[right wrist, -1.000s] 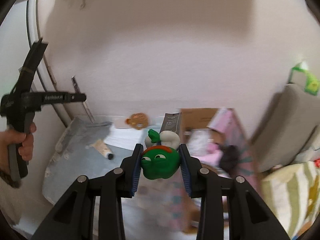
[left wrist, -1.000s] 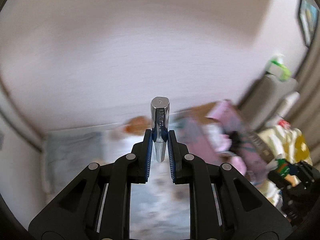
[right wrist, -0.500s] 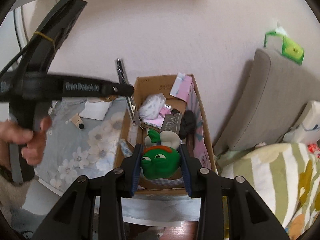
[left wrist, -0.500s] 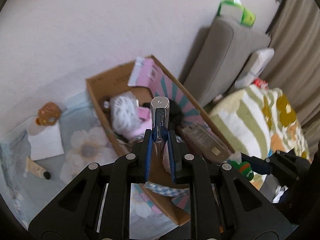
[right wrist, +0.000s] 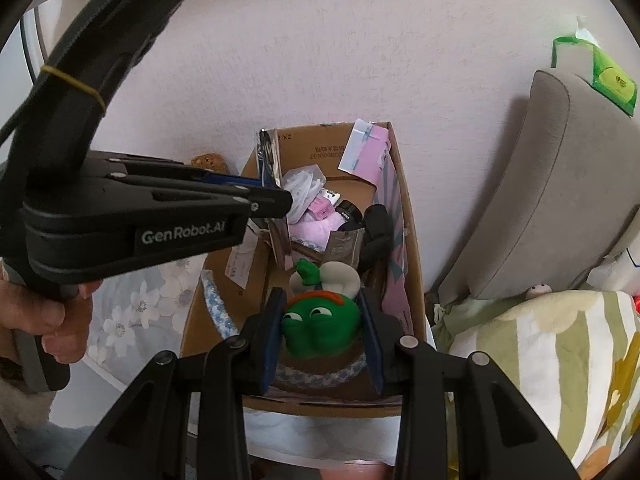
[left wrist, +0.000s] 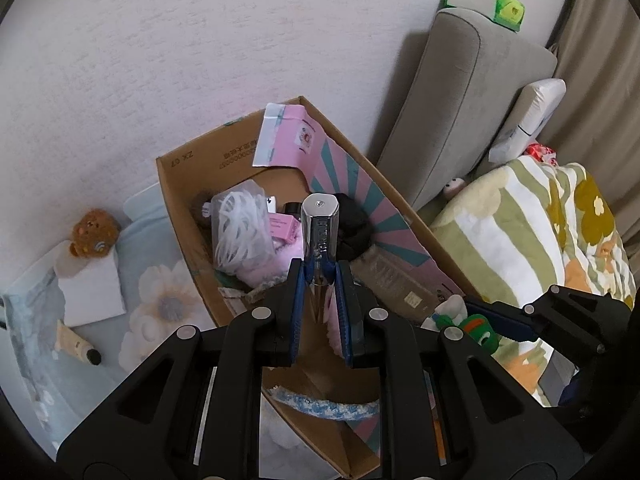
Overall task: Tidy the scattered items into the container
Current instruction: 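Open both grippers to drop the silver tube and frog toy into the box, then move both tools back over the bed toward the remaining items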
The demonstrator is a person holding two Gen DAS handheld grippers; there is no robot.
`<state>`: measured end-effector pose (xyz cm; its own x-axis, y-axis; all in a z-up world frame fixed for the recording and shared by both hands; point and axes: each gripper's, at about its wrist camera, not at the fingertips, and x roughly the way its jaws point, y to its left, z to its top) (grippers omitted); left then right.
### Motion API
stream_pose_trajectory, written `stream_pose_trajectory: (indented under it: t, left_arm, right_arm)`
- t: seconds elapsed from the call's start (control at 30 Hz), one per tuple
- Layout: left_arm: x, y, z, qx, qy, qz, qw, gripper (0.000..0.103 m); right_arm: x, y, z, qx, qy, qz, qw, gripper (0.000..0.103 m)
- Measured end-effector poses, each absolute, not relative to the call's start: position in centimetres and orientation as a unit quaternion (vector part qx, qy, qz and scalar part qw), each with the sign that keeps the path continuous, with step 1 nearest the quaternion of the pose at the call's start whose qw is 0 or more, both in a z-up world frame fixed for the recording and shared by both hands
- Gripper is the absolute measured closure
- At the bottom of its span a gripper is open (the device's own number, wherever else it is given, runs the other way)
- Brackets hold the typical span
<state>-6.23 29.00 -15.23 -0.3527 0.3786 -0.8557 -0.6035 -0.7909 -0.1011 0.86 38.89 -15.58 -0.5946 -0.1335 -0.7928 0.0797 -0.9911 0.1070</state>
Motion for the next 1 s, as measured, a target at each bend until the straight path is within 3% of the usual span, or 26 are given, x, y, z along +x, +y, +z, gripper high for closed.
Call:
stream_pose_trajectory:
  t: [0.03,0.07,0.1,0.17,0.2,0.57,0.8,1.0]
  left_arm:
    - [-6.2,29.0,-15.2,-0.484,0.118,0.813,0.301,0.089]
    - [-6.2,29.1,-15.2,-0.486,0.118,0.812,0.302,0.078]
    - [-6.2,29.1,-15.1,-0.489,0.12,0.81,0.3,0.044]
    - [-6.1,29.1,-14.6,-0.48,0.127,0.819,0.287,0.001]
    - [-5.9,28.9,-14.3,-0.469,0.124,0.825,0.29,0.001]
    - [-5.8,24.5,-11.6,-0.457,0.102,0.839,0.276,0.001]
    - [-7.3,16.4,-10.3,-0.451,0.079,0.864,0.209,0.001]
    - [-9.6,6.9,-11.7,-0.476,0.034,0.87,0.124,0.001]
  right_arm:
    - [0.9,38.9,-15.6,0.447,-0.03,-0.892,0.058,0.07]
    - [0.9,39.0,-15.7,0.448,-0.031,-0.892,0.058,0.069]
    - [0.8,39.1,-15.7,0.448,-0.035,-0.891,0.06,0.064]
    - [0.7,39.3,-15.4,0.449,-0.042,-0.891,0.056,0.046]
    - [0.8,39.3,-15.2,0.444,-0.04,-0.894,0.051,0.042]
    - [1.3,37.7,-13.3,0.422,-0.027,-0.905,0.044,0.041]
    - [-0.7,33.7,-11.8,0.41,-0.006,-0.908,0.081,0.041]
    - [-3.9,28.1,-11.3,0.403,0.06,-0.905,0.126,0.041]
